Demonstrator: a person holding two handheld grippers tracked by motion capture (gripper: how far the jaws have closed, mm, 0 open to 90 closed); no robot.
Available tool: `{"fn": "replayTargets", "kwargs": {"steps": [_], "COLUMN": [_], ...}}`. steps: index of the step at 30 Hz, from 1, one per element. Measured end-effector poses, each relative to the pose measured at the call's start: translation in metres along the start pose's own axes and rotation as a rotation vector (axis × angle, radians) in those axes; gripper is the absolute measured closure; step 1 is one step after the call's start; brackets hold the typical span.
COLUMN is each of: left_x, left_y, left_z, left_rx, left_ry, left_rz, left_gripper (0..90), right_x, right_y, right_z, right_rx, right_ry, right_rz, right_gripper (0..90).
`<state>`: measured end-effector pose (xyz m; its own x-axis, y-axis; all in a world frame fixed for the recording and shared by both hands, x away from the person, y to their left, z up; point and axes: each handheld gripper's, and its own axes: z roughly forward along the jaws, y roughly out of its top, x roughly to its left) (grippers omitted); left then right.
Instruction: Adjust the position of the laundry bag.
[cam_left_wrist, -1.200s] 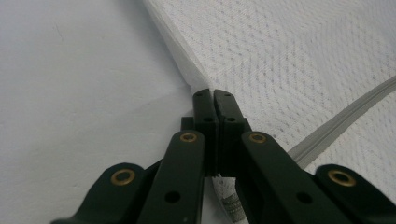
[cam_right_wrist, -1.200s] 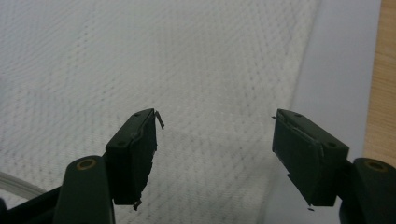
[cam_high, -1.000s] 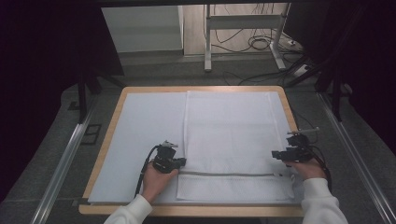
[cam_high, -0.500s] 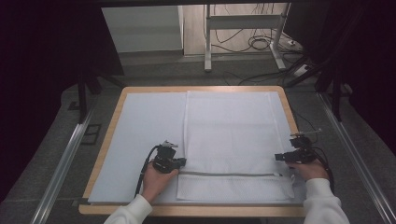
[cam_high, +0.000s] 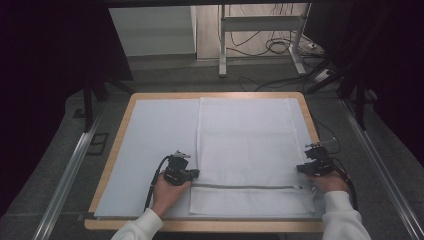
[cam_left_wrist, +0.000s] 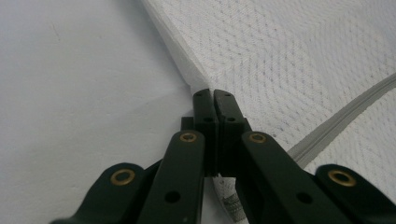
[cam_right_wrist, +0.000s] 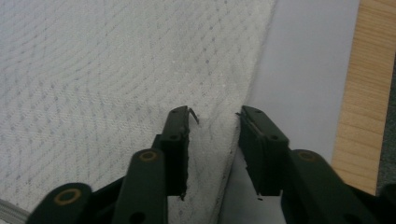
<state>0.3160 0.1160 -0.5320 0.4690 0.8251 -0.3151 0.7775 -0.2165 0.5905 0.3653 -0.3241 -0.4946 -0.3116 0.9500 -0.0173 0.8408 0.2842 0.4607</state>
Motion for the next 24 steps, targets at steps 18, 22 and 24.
{"fn": "replayTargets", "kwargs": {"steps": [18, 22, 24], "left_x": [-0.0002, 0.0005, 0.0005], "left_y": [0.0005, 0.0009, 0.0011], "left_z": [-0.0003, -0.0011, -0.0015], "left_rx": [0.000, -0.004, -0.006], "left_ry": [-0.005, -0.009, -0.010], "left_rz": [0.004, -0.001, -0.003], "left_gripper": [89.5, 89.6, 89.5], "right_x": [-0.0011, -0.0015, -0.0012], "right_y": [0.0010, 0.0009, 0.0010], "right_z": [0.0002, -0.0005, -0.0011], "right_rx": [-0.005, -0.013, -0.018], "right_ry": [0.069, 0.078, 0.081], "right_rz": [0.004, 0.006, 0.006], "right_gripper": [87.5, 87.7, 87.8]}}
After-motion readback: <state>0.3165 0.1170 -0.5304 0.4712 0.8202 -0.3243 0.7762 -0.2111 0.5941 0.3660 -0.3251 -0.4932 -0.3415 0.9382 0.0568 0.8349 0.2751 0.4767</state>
